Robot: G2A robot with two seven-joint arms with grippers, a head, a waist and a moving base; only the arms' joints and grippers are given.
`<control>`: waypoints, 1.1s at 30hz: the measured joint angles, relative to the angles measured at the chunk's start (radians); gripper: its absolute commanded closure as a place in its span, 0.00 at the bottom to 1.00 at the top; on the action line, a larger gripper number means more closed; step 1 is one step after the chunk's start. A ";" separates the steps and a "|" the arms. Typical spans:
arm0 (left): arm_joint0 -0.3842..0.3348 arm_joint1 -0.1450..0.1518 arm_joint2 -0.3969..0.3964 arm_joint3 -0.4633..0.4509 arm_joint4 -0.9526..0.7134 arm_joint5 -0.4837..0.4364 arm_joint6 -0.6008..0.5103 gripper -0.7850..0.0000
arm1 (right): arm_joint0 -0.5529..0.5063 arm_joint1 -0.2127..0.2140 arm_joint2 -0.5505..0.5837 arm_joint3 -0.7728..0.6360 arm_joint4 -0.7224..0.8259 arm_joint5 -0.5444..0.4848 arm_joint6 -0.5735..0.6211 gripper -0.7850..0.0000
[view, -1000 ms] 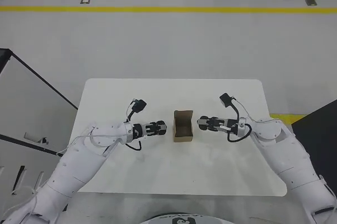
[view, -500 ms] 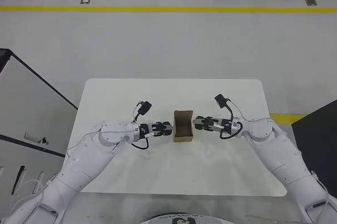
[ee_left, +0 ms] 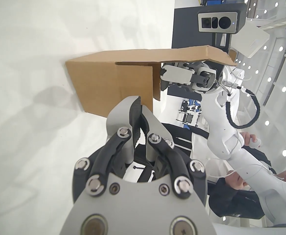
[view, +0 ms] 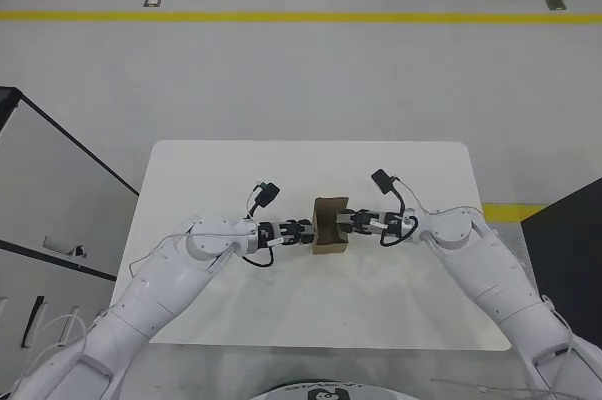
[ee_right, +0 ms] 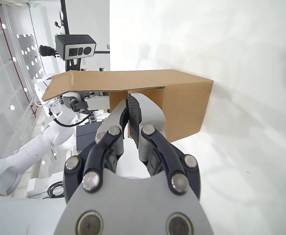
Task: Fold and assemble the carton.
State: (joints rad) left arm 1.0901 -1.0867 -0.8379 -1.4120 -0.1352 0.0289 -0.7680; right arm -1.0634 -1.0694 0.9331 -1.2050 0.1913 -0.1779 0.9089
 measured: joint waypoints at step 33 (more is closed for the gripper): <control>-0.001 -0.021 -0.011 -0.029 0.044 0.015 -0.001 1.00 | 0.000 -0.019 -0.007 -0.006 -0.053 0.008 -0.015 1.00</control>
State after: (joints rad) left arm 1.0893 -1.1073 -0.8489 -1.4408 -0.0912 0.0439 -0.7685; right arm -1.0633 -1.0880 0.9259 -1.2114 0.1383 -0.1697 0.8936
